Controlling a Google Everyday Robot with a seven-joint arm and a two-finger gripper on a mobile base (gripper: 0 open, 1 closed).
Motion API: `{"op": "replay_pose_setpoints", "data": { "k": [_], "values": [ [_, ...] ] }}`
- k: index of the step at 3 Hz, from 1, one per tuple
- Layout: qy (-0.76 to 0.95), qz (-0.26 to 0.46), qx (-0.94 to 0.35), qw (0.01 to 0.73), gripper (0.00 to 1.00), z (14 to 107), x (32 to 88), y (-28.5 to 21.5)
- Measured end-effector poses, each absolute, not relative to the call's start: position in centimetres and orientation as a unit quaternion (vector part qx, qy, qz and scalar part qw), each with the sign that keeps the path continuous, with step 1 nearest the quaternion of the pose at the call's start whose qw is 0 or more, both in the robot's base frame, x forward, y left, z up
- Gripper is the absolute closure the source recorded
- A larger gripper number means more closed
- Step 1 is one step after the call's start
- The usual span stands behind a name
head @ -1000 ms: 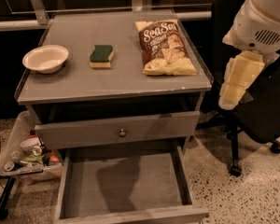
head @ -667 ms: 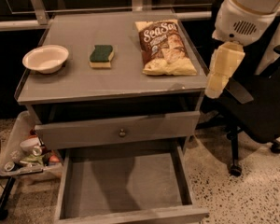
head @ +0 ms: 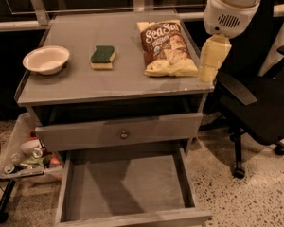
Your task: Place brown chip bag into middle drawer
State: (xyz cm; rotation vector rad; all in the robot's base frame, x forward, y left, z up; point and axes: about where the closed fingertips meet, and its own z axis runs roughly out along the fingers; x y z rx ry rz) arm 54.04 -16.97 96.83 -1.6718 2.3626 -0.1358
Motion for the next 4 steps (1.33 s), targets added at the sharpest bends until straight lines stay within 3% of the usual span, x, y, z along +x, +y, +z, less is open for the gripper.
{"op": "replay_pose_setpoints", "data": {
  "k": [4],
  "values": [
    [0.877, 0.018, -0.453, 0.16, 0.0, 95.1, 67.4, -15.1]
  ]
}}
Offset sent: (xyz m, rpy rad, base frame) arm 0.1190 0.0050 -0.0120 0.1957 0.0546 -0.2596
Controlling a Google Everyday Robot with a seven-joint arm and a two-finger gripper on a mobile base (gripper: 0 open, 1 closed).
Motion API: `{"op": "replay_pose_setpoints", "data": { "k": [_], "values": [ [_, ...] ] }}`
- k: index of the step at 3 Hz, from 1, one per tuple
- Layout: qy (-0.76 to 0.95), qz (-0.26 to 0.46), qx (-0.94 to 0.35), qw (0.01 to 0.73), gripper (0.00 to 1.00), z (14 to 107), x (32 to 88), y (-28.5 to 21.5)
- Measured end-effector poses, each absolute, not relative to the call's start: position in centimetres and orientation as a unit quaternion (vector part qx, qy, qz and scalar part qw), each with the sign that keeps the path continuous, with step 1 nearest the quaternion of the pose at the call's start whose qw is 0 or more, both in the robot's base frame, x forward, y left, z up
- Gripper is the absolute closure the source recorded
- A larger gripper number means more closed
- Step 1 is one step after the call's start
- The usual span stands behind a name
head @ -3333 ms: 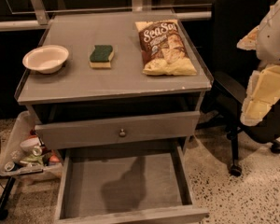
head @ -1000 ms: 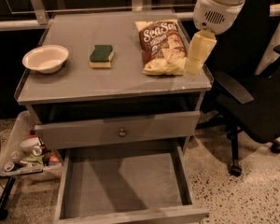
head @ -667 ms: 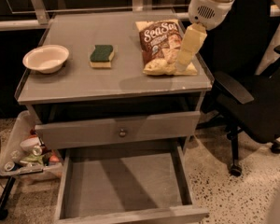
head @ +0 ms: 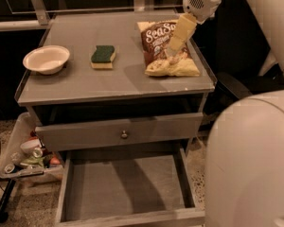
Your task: Place brown chip bag into middle drawer
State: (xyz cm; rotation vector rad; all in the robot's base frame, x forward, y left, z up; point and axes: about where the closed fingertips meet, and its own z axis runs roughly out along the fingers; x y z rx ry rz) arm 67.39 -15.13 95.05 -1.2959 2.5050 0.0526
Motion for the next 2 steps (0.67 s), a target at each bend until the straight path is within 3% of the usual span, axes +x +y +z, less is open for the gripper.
{"op": "replay_pose_setpoints", "data": {
  "k": [2],
  "values": [
    [0.893, 0.03, -0.418, 0.165, 0.0, 93.2, 71.5, -14.3]
  ]
}}
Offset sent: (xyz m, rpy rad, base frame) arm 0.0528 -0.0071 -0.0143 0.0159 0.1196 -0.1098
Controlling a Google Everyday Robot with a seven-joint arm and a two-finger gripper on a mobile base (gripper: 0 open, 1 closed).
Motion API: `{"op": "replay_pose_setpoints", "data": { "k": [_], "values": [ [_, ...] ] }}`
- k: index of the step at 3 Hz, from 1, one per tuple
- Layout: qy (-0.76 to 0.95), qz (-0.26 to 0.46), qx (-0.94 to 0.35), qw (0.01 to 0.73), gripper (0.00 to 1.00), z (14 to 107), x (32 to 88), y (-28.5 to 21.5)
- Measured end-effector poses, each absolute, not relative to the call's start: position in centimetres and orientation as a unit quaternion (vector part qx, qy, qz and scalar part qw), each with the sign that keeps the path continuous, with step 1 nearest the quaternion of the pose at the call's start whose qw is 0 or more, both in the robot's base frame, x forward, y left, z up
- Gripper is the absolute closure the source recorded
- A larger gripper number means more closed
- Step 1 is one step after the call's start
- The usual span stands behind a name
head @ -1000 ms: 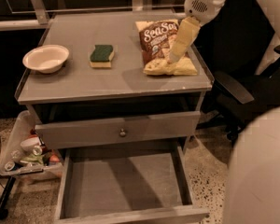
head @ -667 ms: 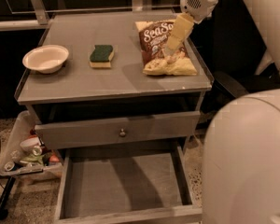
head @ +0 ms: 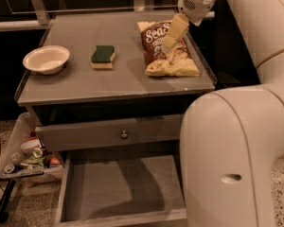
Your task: Place brown chip bag into middle drawer
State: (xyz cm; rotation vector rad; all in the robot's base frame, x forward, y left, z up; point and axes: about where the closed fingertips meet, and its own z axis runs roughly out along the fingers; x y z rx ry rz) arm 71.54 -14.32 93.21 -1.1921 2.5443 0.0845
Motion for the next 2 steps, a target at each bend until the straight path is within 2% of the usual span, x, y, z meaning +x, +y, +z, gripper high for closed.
{"op": "replay_pose_setpoints", "data": {
  "k": [2],
  "values": [
    [0.903, 0.029, -0.396, 0.165, 0.0, 91.5, 74.1, -14.0]
  ]
}}
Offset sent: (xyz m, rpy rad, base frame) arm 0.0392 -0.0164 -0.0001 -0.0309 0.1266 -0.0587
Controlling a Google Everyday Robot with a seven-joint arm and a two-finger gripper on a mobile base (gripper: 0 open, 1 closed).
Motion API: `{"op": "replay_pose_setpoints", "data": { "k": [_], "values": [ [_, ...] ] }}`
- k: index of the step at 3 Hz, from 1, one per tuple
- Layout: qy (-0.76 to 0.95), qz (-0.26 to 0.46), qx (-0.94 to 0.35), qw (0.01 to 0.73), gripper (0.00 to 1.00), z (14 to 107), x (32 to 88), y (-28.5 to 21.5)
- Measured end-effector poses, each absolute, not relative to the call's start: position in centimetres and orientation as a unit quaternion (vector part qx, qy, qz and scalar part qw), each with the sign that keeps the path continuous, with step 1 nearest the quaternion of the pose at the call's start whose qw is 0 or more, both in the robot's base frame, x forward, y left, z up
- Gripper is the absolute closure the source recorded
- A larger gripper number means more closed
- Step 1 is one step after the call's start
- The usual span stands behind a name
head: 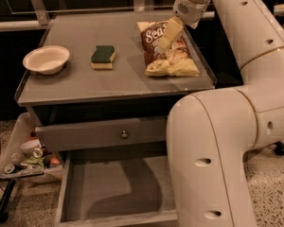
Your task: Place brown chip bag into middle drawer
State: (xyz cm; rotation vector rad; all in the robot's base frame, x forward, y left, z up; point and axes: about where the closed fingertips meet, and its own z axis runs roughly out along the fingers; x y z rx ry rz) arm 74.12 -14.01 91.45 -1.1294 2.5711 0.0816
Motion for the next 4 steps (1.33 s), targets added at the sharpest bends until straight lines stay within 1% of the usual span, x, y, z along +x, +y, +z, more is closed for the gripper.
{"op": "replay_pose_setpoints", "data": {
  "k": [3, 4],
  "values": [
    [0.906, 0.02, -0.395, 0.154, 0.0, 88.3, 76.5, -12.9],
    [0.91, 0.019, -0.39, 0.141, 0.0, 86.1, 77.0, -13.8]
  ]
}}
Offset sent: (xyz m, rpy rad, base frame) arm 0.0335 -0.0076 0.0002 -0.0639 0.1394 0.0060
